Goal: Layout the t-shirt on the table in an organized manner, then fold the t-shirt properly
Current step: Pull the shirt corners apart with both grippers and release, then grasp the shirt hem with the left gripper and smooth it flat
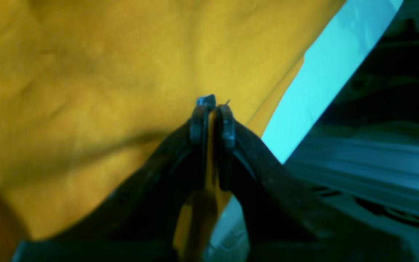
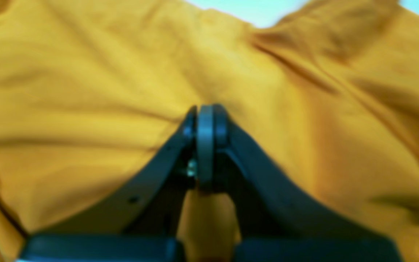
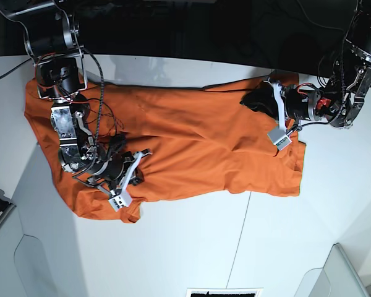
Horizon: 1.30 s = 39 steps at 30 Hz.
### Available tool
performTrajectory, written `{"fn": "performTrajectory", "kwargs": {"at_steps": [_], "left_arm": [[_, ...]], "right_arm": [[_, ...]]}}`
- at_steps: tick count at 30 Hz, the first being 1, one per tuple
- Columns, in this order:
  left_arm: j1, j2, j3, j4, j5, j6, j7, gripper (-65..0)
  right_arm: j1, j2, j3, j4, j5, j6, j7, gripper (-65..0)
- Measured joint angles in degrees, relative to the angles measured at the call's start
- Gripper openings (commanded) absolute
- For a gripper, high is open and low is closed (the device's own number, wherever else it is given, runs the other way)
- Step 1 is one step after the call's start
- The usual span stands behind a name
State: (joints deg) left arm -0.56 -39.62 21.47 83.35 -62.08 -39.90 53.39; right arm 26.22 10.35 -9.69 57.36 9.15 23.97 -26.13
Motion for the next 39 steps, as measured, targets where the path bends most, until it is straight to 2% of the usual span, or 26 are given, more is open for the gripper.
{"fn": "performTrajectory", "kwargs": {"at_steps": [6, 10, 18, 21, 24, 29, 34, 37, 39], "left_arm": [[3.19, -3.96, 0.0, 0.26, -4.5, -0.46, 1.66, -59.2], [3.89, -6.78, 0.0, 0.24, -8.63, -0.46, 5.27, -59.2], [4.44, -9.66, 0.22, 1.53, -19.15, 0.22, 14.78, -59.2], [4.46, -10.08, -3.37, 7.04, -20.76, 0.22, 15.91, -59.2], [3.17, -10.08, -9.33, 13.18, -20.9, 0.17, 13.35, -59.2], [-1.46, -8.74, -13.57, 16.72, -11.78, 0.22, 5.7, -59.2], [-5.51, -2.32, -13.44, 16.37, -2.73, 0.35, 0.0, -59.2], [-7.85, 2.67, -13.33, 12.07, 3.78, 0.15, -3.78, -59.2], [-9.57, 5.01, -13.38, 6.97, 5.92, 0.2, -5.16, -59.2]], "right_arm": [[0.15, 3.67, 0.2, 0.0, -0.2, -2.43, 0.42, -65.0], [0.17, 3.28, 2.08, 0.0, -1.09, -2.99, 0.13, -65.0], [1.09, 3.67, 8.55, -0.55, -1.44, -4.0, -2.45, -65.0], [1.25, 3.8, 9.16, -0.48, -0.2, -3.96, -2.51, -65.0], [0.83, 3.58, 9.11, 0.81, 0.9, -3.93, -3.21, -65.0], [0.35, 3.61, 9.09, 9.6, 5.81, -3.96, -8.55, -65.0], [-1.29, 3.63, 9.09, 22.34, 9.51, -4.02, -17.4, -65.0], [-7.37, 3.61, 9.14, 27.56, 12.74, -2.78, -18.78, -65.0], [-13.7, 3.41, 9.11, 30.86, 12.48, -2.27, -19.43, -65.0]]}}
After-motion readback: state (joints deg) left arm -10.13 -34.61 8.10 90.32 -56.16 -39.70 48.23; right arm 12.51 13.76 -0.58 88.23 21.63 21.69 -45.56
